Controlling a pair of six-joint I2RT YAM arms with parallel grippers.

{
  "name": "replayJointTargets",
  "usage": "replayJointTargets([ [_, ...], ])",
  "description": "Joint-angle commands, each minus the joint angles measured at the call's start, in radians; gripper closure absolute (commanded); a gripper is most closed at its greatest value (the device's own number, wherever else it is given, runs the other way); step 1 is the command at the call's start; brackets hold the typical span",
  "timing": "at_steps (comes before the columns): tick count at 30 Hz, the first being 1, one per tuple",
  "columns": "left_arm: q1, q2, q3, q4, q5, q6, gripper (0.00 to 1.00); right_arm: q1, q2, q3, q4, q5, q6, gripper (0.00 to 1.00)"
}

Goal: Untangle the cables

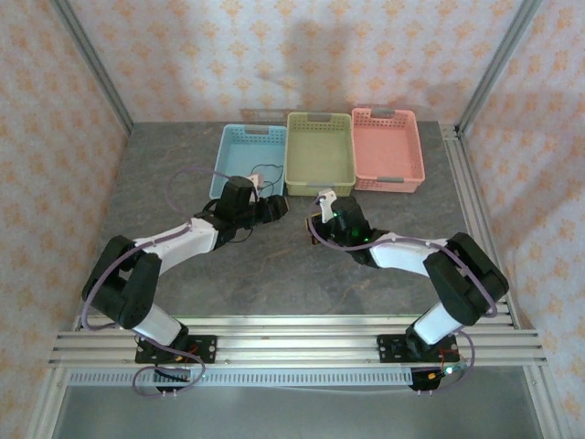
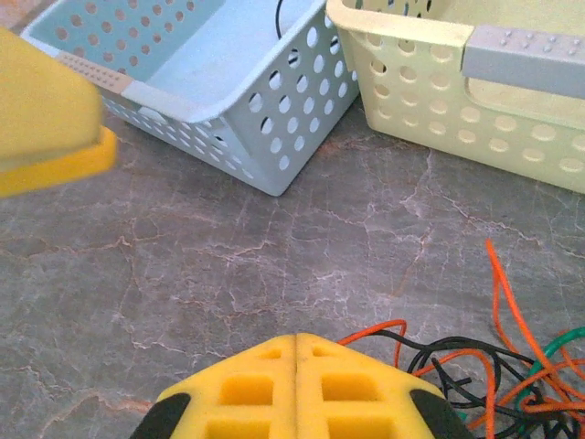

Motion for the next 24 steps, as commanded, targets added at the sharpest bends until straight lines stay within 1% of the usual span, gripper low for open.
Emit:
replayJointTargets([
  [1,-0.007,0.038,0.01,0.064,0.071,-0.019,0.42,-0.002,-0.049,-0.032,0.095,-0.025,0.004,1.0],
  [6,-0.018,0.067,0.034,0.058,0.099,-0.016,0.43,-0.002,-0.053,-0.037,0.102,-0.018,0.005,1.0],
  [12,-0.033,0.122,0.07,0.079,0.177,-0.02,0.5,-0.001,-0.053,-0.046,0.128,-0.008,0.023,1.0],
  [15,-0.039,0.142,0.084,0.076,0.198,-0.02,0.54,-0.002,-0.058,-0.048,0.126,0.01,0.024,1.0],
  [18,-0.046,0.154,0.096,0.075,0.213,-0.018,0.56,-0.002,-0.061,-0.053,0.124,0.052,0.024,1.0],
  [20,-0.056,0.169,0.112,0.066,0.229,-0.011,0.58,-0.002,-0.061,-0.051,0.106,0.102,0.023,1.0],
  [24,-0.067,0.175,0.126,0.048,0.234,0.003,0.58,-0.006,-0.063,-0.051,0.094,0.151,0.026,1.0],
])
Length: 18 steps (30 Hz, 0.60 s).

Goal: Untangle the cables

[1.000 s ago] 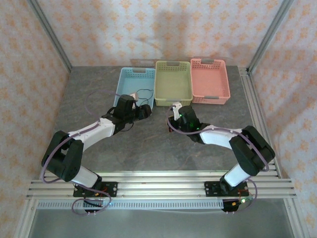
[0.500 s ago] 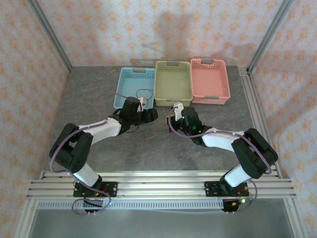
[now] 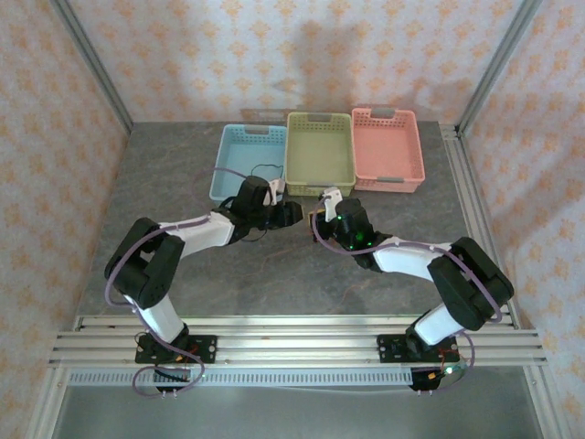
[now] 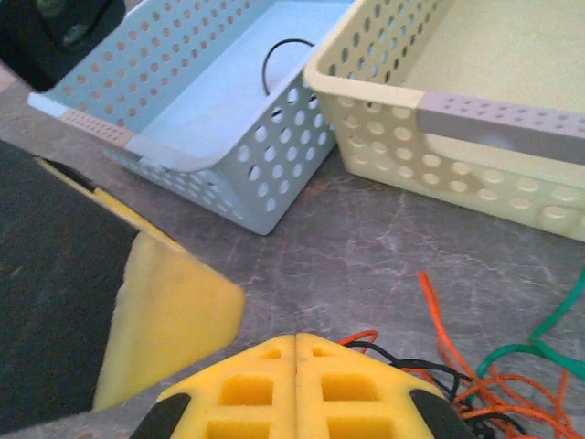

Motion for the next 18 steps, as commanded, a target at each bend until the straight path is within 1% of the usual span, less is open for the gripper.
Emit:
replayJointTargets([
  [1,-0.016,0.013,0.043,-0.004,0.037,0.022,0.58,-0.007,-0.028,-0.01,0.009,0.078,0.013,1.0],
  [7,-0.025,0.045,0.076,-0.031,0.06,0.025,0.59,-0.015,-0.031,-0.015,0.012,0.088,0.022,1.0],
  [11,-0.027,0.055,0.093,-0.076,0.031,0.024,0.6,-0.022,-0.032,-0.02,0.019,0.085,0.033,1.0],
  [18,-0.027,0.121,0.154,-0.132,0.072,0.022,0.62,-0.031,-0.027,-0.021,0.026,0.073,0.047,1.0],
])
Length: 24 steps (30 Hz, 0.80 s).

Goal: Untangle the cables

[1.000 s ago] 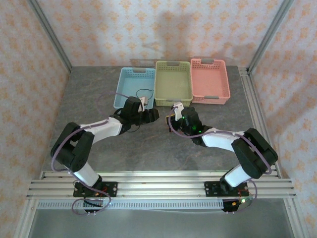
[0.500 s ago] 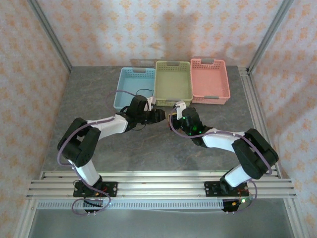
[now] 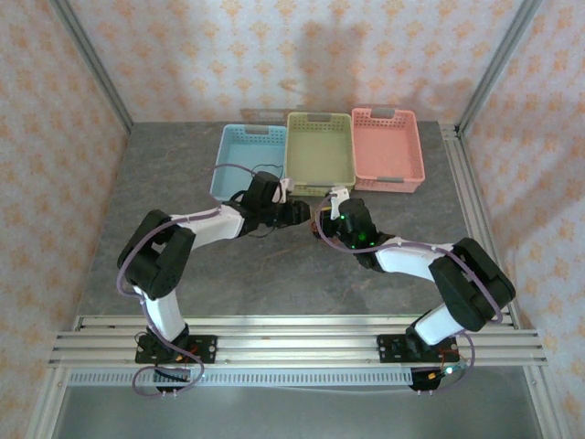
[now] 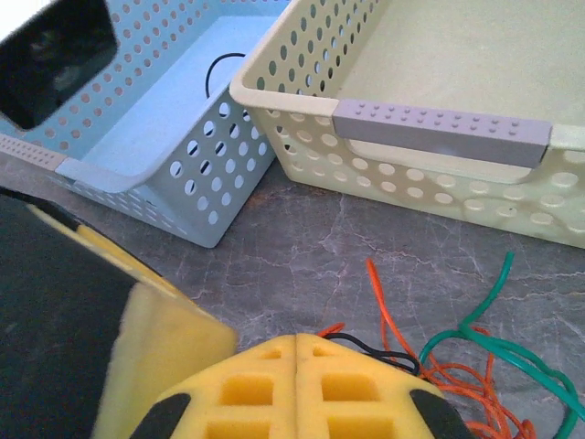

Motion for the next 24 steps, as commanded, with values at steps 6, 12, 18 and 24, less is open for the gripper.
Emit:
replayJointTargets([
  [6,-0.008,0.064,0.068,-0.055,0.082,0.012,0.65,-0.005,-0.011,0.0,0.022,-0.005,0.017,1.0],
  [12,-0.009,0.072,0.074,-0.058,0.089,0.013,0.65,-0.005,-0.004,0.004,0.02,-0.021,0.018,1.0],
  [18,-0.01,0.078,0.079,-0.055,0.099,0.012,0.68,-0.006,-0.004,0.003,0.022,-0.025,0.019,1.0],
  [24,-0.009,0.067,0.069,-0.044,0.094,0.013,0.82,-0.006,-0.002,0.005,0.021,-0.024,0.02,1.0],
])
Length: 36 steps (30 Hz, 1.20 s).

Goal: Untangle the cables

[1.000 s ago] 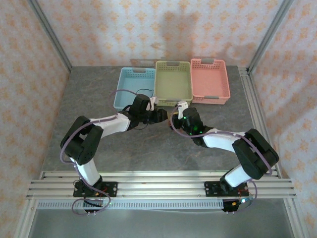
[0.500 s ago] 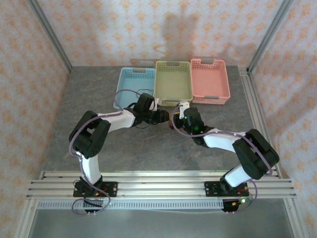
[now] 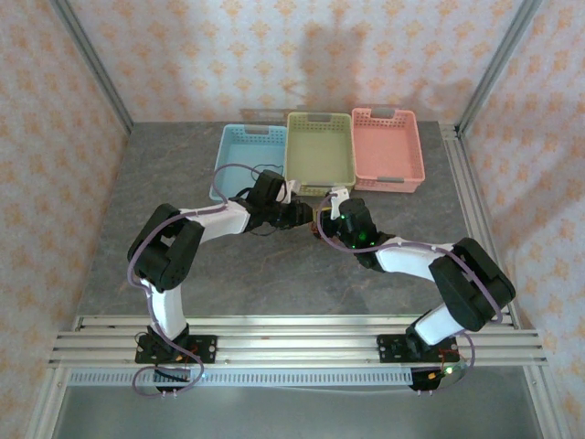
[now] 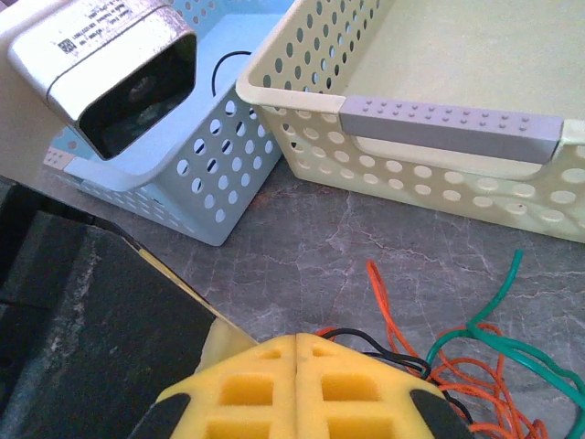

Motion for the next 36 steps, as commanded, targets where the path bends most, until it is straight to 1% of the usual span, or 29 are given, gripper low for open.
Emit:
replayJointTargets([
  [1,-0.009,0.001,0.011,-0.002,0.013,0.01,0.86,-0.004,-0.002,0.006,0.02,-0.003,0.011,1.0],
  [4,-0.009,-0.006,0.004,0.002,0.006,0.01,0.93,-0.004,-0.002,0.007,0.016,0.004,0.014,1.0],
  [8,-0.009,-0.026,-0.014,0.009,-0.014,0.01,1.0,-0.005,-0.001,0.009,0.013,0.009,0.015,1.0],
  [17,-0.001,-0.062,-0.053,0.031,-0.064,-0.004,1.0,-0.005,-0.008,0.006,0.01,0.025,0.014,1.0],
  [26,0.02,-0.096,-0.106,0.093,-0.086,-0.038,1.0,-0.005,-0.022,-0.005,0.016,0.054,0.013,1.0],
  [36,0.021,-0.113,-0.124,0.104,-0.104,-0.039,1.0,-0.005,-0.024,-0.004,0.01,0.077,0.017,1.0],
])
